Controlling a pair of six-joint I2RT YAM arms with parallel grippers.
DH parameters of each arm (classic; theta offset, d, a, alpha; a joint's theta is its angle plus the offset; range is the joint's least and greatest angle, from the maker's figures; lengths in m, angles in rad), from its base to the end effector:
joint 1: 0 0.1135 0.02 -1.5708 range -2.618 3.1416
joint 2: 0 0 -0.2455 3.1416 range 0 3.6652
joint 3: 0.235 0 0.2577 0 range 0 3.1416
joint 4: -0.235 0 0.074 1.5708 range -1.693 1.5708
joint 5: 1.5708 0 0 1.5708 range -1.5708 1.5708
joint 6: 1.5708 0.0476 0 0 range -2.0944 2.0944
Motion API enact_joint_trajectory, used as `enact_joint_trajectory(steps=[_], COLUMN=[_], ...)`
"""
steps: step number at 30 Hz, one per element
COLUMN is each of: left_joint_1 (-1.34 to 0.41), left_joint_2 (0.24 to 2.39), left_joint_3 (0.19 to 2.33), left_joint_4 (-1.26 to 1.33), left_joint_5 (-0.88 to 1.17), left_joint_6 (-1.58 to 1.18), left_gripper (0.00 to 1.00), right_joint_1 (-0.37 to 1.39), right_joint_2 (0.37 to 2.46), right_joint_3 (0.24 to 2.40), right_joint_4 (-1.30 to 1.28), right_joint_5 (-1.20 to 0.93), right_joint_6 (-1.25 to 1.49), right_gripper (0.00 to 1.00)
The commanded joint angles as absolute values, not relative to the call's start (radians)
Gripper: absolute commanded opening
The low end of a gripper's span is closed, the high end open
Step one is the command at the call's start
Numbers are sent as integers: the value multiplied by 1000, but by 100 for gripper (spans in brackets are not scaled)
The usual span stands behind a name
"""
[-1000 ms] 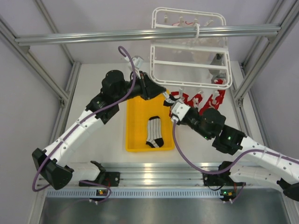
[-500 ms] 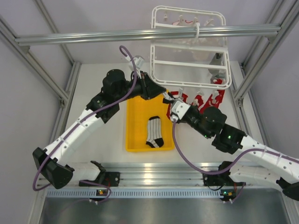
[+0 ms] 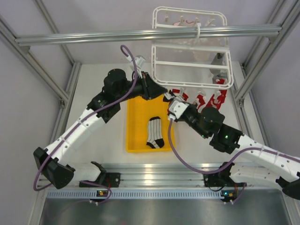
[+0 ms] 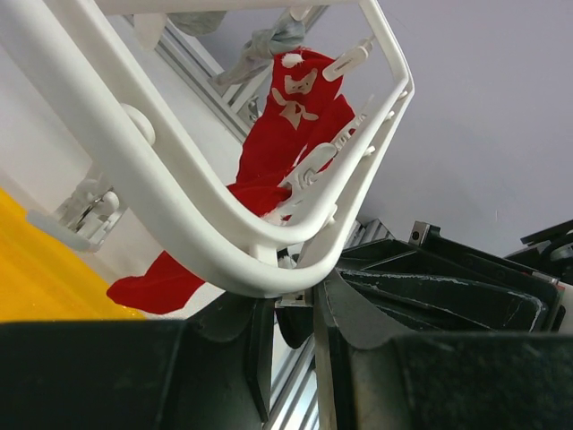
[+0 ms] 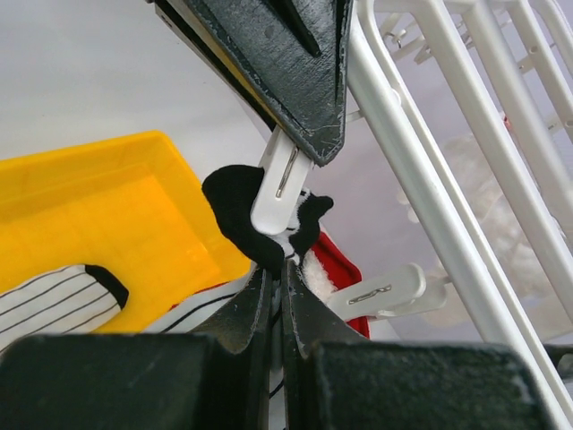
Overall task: Clip the socks to the hanger
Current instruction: Clamp the sock onto the hanger.
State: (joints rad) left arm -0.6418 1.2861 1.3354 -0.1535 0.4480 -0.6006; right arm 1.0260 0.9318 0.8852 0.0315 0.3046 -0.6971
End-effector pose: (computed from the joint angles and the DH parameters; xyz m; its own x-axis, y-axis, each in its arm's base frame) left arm 0.2397 -0.2049 0.4092 -0.5687 -0.2109 -0.7951 0.6828 0.4180 -0.5992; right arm 0.1398 0.2031 0.3570 0.4180 -0.4919 -0.7637 -0.5114 0.5674 -0.6454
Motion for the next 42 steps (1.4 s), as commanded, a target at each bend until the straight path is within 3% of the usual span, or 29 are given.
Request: enact_joint_trajectory(steps=[1, 3, 4, 7, 11, 23, 31, 38, 42], left_joint_1=[-649, -647, -646, -643, -618, -451, -451, -475, -534], left_joint_2=[1296, 1292, 1286, 1264, 1232, 1065, 1097, 1138, 1161], left_joint_3=[1354, 1356, 1359, 1368, 1371, 1223, 1169, 1144, 1169], left_joint_4=[-229, -224, -213, -193, -147, -37, -8, 216, 218], left_joint_5=[514, 500, 486, 463, 442, 525, 639, 732, 704], left_joint_6=[-614, -612, -609, -606, -610, -646, -485, -335, -238], left_gripper=[24, 33, 43, 56, 64, 64, 60, 57, 57], right_joint_1=[1043, 1043, 1043, 1043, 1040, 933, 717, 664, 646], right_joint_2=[920, 917, 914, 907, 879, 753, 749, 744, 741], right_joint_3=[927, 925, 925, 920, 878, 778, 815, 841, 842], right_joint_4=[104, 104, 97, 81, 58, -57, -150, -206, -219], right_joint_5=[342, 342, 344, 344, 345, 336, 129, 0, -38], right_joint_6=[-706, -704, -701, -695, -680, -618, -526, -517, -509], right_gripper=[0, 0, 0, 0, 0, 0, 2, 4, 4])
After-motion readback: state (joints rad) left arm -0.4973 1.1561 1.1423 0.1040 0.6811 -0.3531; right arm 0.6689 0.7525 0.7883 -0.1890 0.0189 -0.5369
